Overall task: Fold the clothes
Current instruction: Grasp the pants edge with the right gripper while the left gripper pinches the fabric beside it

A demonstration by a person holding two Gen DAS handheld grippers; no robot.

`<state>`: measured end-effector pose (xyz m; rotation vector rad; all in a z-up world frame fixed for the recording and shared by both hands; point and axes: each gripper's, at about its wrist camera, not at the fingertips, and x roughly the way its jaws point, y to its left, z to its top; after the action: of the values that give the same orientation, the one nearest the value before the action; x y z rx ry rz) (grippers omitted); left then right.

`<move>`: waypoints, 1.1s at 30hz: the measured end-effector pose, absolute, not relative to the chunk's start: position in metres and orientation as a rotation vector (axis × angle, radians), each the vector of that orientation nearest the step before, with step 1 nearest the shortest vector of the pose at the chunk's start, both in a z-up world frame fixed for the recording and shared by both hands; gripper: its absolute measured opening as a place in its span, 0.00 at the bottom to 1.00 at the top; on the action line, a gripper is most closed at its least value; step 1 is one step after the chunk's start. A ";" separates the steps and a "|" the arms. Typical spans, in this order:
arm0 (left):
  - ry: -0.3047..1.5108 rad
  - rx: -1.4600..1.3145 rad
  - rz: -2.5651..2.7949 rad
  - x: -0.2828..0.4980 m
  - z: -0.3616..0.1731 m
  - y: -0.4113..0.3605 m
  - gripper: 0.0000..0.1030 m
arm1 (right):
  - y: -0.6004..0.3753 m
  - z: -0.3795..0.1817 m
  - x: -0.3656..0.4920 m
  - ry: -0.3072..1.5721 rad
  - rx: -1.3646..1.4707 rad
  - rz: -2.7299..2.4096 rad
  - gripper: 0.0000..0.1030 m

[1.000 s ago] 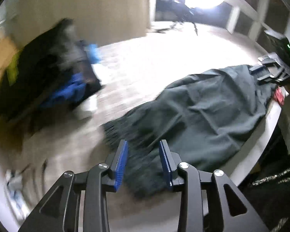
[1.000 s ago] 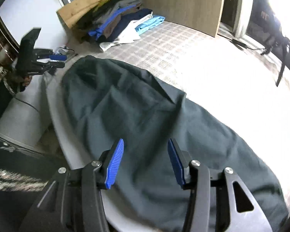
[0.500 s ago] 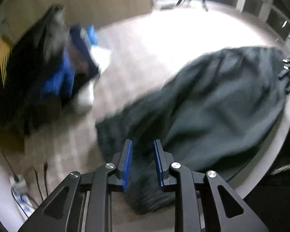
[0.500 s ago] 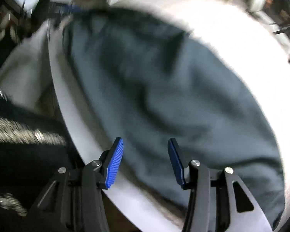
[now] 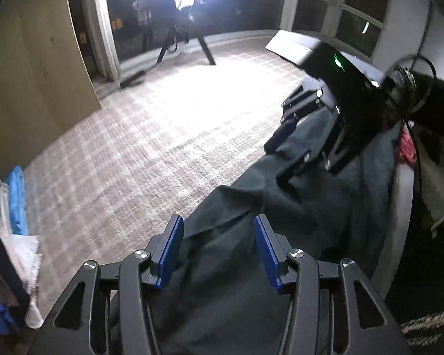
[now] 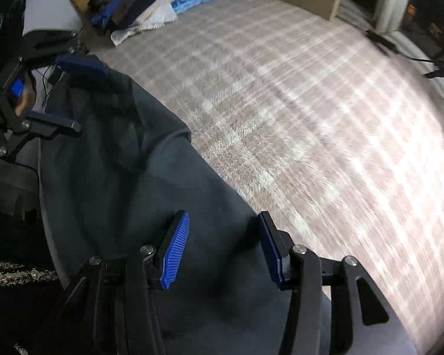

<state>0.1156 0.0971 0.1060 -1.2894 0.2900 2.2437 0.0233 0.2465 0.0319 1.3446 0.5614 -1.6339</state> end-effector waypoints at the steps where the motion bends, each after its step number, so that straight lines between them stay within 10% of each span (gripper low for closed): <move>1: 0.276 -1.308 2.240 0.111 0.104 0.098 0.46 | 0.248 0.032 0.025 0.549 1.330 -1.609 0.36; 3: 0.261 -1.341 2.228 0.105 0.100 0.102 0.46 | 0.253 0.037 0.031 0.542 1.280 -1.581 0.10; 10: 0.390 -1.350 2.148 0.101 0.086 0.135 0.49 | 0.273 0.058 0.057 0.548 1.172 -1.496 0.05; 16: 0.488 -1.359 2.028 0.077 0.065 0.156 0.47 | 0.291 0.065 0.021 0.509 1.224 -1.546 0.14; 18: 0.462 -1.369 1.958 0.079 0.059 0.158 0.03 | 0.297 0.070 0.013 0.492 1.219 -1.555 0.21; 19: 0.466 -1.365 1.949 0.083 0.059 0.158 0.01 | 0.299 0.071 0.011 0.492 1.212 -1.556 0.29; 33: 0.315 -1.303 2.094 0.141 0.087 0.127 0.00 | 0.289 0.049 0.006 0.451 1.180 -1.418 0.38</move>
<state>0.1406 0.1271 0.0867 -1.3027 0.3150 2.0944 0.0065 0.2892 0.0489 1.1799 0.4512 -1.4184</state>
